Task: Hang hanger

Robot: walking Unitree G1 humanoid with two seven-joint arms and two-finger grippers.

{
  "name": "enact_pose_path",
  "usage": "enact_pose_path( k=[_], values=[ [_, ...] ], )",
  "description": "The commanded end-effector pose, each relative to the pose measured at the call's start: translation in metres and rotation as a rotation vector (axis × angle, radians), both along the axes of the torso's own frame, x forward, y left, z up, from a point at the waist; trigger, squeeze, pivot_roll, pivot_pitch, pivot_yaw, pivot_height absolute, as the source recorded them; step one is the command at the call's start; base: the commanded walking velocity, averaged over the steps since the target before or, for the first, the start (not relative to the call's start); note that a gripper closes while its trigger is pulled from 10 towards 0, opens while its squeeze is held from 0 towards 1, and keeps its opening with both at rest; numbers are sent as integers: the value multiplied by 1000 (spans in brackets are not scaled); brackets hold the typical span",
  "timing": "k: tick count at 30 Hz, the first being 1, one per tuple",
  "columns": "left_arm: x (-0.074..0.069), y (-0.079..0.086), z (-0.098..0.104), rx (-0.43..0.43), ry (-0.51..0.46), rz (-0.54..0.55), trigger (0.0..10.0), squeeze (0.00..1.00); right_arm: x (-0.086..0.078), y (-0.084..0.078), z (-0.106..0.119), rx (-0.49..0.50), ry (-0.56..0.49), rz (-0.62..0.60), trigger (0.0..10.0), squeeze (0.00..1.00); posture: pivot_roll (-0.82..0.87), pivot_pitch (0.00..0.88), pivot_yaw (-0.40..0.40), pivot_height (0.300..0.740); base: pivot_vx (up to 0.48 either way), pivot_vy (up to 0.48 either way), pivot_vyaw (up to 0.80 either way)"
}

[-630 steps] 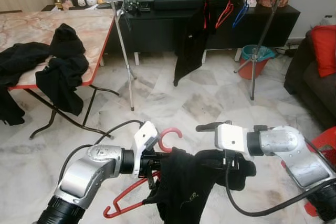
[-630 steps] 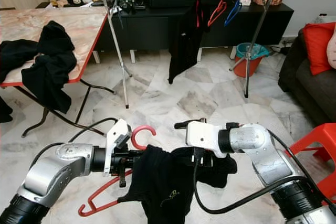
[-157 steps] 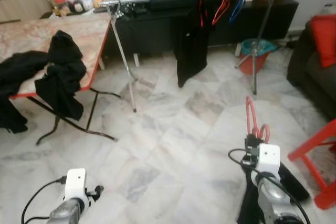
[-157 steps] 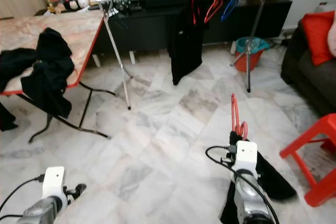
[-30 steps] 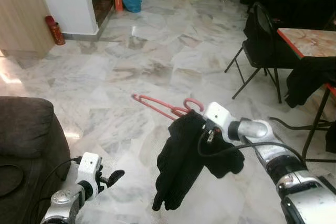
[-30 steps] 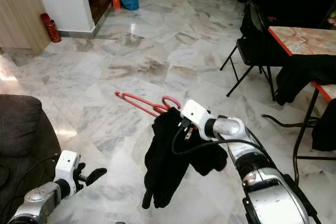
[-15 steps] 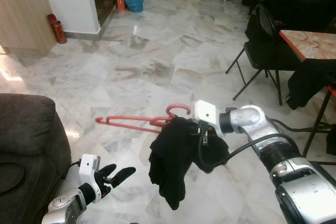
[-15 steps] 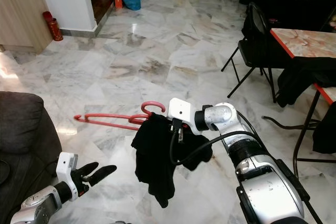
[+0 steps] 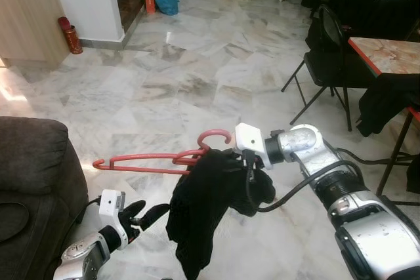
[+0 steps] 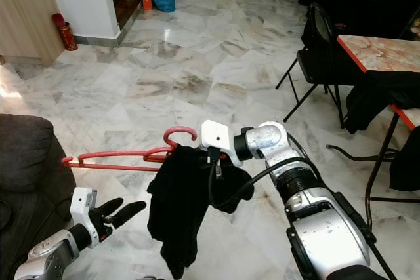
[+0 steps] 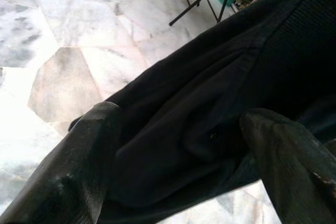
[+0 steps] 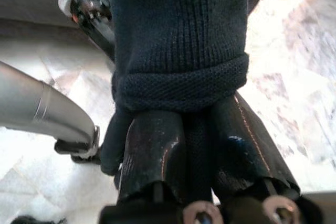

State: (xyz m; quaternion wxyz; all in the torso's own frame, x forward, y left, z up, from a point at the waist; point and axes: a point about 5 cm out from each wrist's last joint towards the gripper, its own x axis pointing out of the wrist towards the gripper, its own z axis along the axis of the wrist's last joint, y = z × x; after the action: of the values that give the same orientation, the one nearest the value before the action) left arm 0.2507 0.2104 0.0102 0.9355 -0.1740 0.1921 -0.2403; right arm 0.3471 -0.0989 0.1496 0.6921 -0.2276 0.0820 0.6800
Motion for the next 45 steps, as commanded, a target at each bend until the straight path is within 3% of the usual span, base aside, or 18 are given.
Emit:
enact_pose_path(
  k=[1, 11, 18, 20, 23, 29, 34, 37, 45],
  values=[
    [3, -3, 5, -22, -7, -24, 10000, 0, 5, 7, 21, 45, -65, 22, 10000, 0, 175, 0, -73, 732, 0, 0, 0],
    [25, -11, 29, 2, -91, -59, 10000, 0, -4, 37, 18, 102, -37, 109, 10000, 0, 182, 0, -70, 732, 0, 0, 0],
    [28, -16, 39, -16, -114, -95, 10000, 0, -7, 45, 18, 113, -27, 131, 10000, 0, 183, 0, -68, 732, 0, 0, 0],
    [25, -18, 40, -18, -103, -127, 10000, 0, -5, 47, 17, 119, -34, 101, 10000, 0, 182, 0, -67, 732, 0, 0, 0],
    [18, -20, 37, 2, -60, -198, 10000, 0, 5, 53, 17, 126, -90, -52, 10000, 0, 186, 0, -64, 732, 0, 0, 0],
    [15, -18, 35, 31, -39, -197, 10000, 0, 11, 54, 15, 113, -90, -143, 10000, 0, 190, 0, -64, 732, 0, 0, 0],
    [14, -13, 34, 72, -21, -156, 10000, 0, 12, 59, 16, 131, -76, -155, 10000, 0, 192, 0, -66, 732, 0, 0, 0],
    [15, -13, 31, 138, -9, -147, 10000, 0, 13, 61, 14, 119, -81, -173, 10000, 0, 194, 0, -66, 732, 0, 0, 0],
    [20, 8, 17, 310, 73, 65, 10000, 0, 16, 60, 12, 97, -81, -225, 10000, 0, 194, 0, -63, 732, 0, 0, 0]
  ],
)
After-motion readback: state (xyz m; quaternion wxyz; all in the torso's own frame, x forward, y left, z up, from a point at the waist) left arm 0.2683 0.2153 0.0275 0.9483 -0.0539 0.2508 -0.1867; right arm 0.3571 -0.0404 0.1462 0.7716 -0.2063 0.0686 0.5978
